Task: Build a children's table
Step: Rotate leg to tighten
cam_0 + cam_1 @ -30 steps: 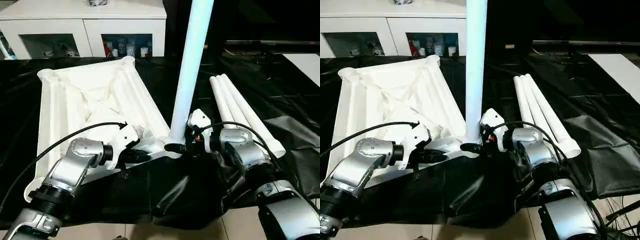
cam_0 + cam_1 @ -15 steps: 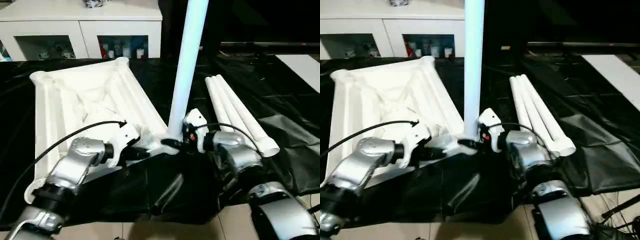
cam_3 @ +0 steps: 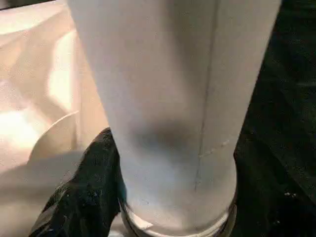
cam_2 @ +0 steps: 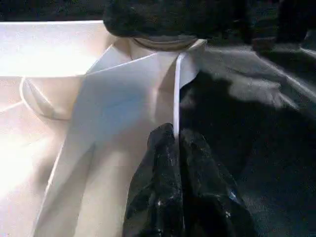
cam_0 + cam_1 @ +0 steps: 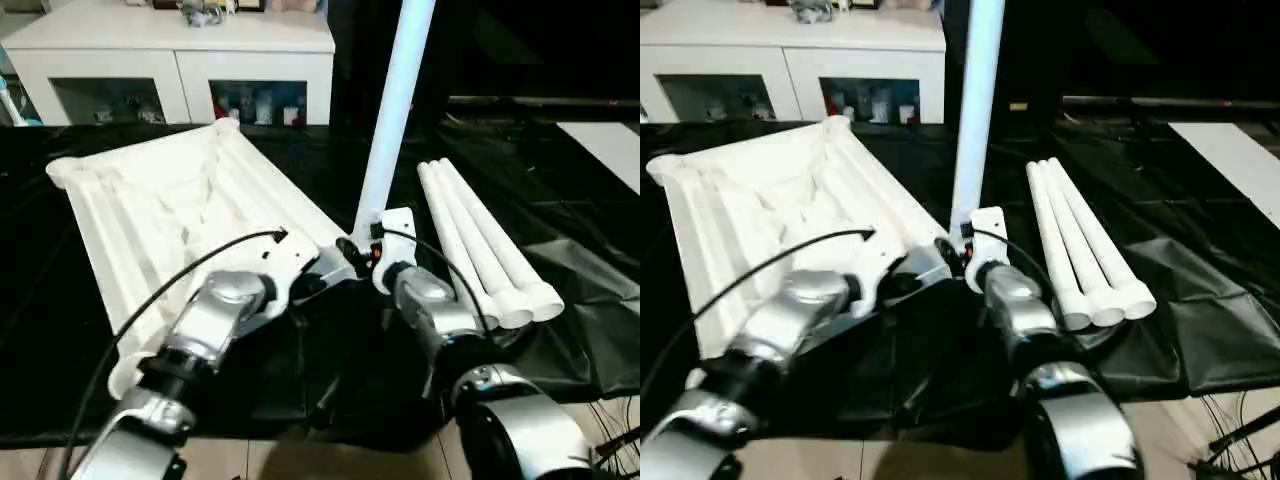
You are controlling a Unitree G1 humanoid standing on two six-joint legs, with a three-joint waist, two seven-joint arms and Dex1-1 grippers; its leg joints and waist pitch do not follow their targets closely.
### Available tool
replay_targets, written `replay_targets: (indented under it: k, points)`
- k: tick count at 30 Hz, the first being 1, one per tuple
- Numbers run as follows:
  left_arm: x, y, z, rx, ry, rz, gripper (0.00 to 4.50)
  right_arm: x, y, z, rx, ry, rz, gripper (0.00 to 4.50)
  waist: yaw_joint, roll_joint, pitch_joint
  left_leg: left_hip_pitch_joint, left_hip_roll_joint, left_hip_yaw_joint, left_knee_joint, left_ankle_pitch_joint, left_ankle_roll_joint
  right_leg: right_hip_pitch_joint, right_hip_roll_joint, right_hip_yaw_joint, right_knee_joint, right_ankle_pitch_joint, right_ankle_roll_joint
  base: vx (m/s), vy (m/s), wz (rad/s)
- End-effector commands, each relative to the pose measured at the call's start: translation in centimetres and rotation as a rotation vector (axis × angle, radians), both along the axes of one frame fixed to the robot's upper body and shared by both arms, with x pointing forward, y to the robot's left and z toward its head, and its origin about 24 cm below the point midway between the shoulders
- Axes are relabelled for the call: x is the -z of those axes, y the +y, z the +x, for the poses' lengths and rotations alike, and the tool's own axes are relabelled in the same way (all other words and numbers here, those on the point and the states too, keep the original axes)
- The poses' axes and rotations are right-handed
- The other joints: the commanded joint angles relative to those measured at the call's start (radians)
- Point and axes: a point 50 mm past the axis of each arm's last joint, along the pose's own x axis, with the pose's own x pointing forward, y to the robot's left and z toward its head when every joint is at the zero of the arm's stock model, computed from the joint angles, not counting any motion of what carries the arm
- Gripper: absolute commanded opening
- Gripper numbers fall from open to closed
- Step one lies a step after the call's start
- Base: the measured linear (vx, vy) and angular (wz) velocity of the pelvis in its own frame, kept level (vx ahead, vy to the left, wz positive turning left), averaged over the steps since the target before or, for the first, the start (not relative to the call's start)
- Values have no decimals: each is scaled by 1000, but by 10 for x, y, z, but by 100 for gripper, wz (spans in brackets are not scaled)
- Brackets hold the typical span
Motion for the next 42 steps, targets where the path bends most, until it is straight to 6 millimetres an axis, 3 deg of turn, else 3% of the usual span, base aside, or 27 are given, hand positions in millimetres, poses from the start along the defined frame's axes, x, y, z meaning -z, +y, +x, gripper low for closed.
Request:
replay_targets:
  k: [1,5,6,9,11,15,19,20,23,24,26,29,33,42]
  points:
    - [15,-7,-7,-20,47,-22,0,31,1,-17,91,178,71,267,-7,4,-33,12,26,-16,-91,-392,-30,8,-77,43,-105,-381,-134,0,0,0]
    - [15,-6,-11,20,49,-16,0,26,8,-15,55,148,48,267,-9,2,-34,9,26,-17,-94,-395,-31,6,-77,43,-105,-364,-124,0,0,0]
    - [15,-5,-12,28,49,-14,0,24,7,-13,54,134,48,267,-9,4,-36,3,27,-19,-96,-386,-27,11,-80,43,-104,-361,-119,0,0,0]
    - [15,-1,-14,60,46,-9,0,18,4,-10,30,91,50,339,-10,1,-38,5,27,-15,-96,-366,-22,11,-77,43,-104,-330,-122,0,0,0]
    - [15,3,-16,76,47,-6,0,13,1,-7,-12,60,54,346,-9,-2,-41,1,28,-13,-94,-329,-12,17,-77,44,-99,-281,-131,0,0,0]
    - [13,12,-20,111,54,-8,0,4,-15,-2,-70,8,17,381,-5,0,-46,1,28,-4,-86,-240,11,23,-75,44,-89,-153,-172,0,0,0]
    - [12,19,-24,148,61,-14,0,-2,-29,2,-133,-21,-34,418,-4,1,-50,-10,24,-1,-77,-120,46,36,-71,39,-71,9,-209,0,0,0]
    - [11,24,-27,177,65,-13,0,-8,-37,1,-268,-52,-78,418,-7,6,-51,-7,25,0,-75,-118,50,35,-69,38,-70,27,-216,0,0,0]
    - [9,28,-29,201,77,-24,0,-13,-42,-1,-403,-66,-73,418,-8,5,-54,-10,26,1,-69,-100,78,41,-67,37,-66,84,-234,0,0,0]
    - [6,31,-34,264,92,-37,0,-18,-44,-7,-585,-96,-95,418,-9,9,-53,-8,26,2,-68,-95,88,39,-67,36,-66,85,-245,0,0,0]
    - [3,34,-38,328,108,-47,0,-19,-46,-15,-767,-94,-131,418,-4,9,-53,-11,30,2,-65,-97,102,42,-64,33,-63,91,-250,0,0,0]
    - [1,36,-40,366,113,-54,0,-18,-49,-17,-823,-79,-165,418,-4,9,-52,-9,33,3,-65,-104,99,36,-66,31,-63,68,-266,0,0,0]
    - [-1,38,-43,403,146,-71,0,-21,-49,-17,-859,-85,-180,418,-6,6,-49,-7,33,3,-68,-146,72,35,-70,33,-68,-17,-266,0,0,0]
    - [-2,43,-42,399,149,-60,0,-21,-46,-19,-921,-82,-161,418,-5,4,-54,-10,31,3,-61,-85,100,39,-68,32,-58,70,-278,0,0,0]
